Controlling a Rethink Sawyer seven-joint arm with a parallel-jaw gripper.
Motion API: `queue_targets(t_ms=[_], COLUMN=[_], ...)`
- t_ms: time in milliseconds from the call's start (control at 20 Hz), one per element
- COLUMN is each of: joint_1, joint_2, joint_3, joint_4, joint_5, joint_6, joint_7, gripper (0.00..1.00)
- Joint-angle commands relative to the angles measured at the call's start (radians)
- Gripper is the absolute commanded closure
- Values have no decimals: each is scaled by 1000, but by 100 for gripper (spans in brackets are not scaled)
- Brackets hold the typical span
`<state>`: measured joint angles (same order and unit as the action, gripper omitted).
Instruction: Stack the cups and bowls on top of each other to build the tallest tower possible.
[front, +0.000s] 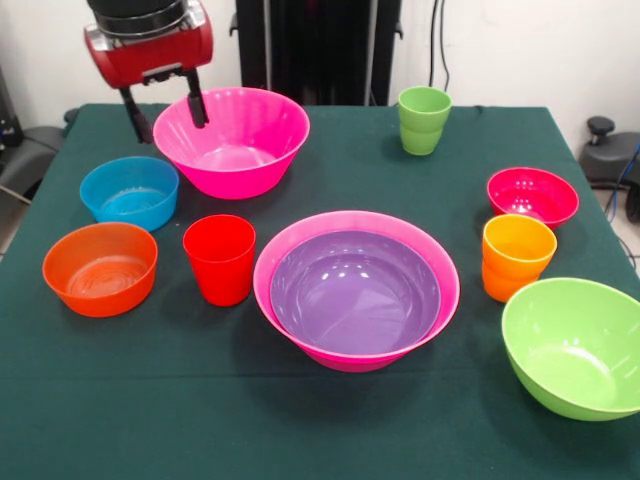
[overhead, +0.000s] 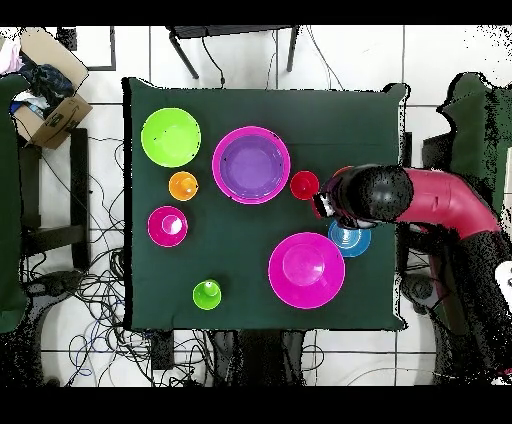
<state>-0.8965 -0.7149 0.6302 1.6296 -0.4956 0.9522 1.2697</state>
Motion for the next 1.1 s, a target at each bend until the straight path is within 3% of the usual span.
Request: queue_targets(t_ms=[50, 750, 1100], joint_1=[7, 5, -9], joint_2=[26, -16, 7], joint_3=[-23, -106, -146], joint_4=[73, 130, 139], joint_5=[-18, -79, -108], joint_6=[-46, -11, -64], joint_7=[4, 29, 37], gripper=[0, 0, 0])
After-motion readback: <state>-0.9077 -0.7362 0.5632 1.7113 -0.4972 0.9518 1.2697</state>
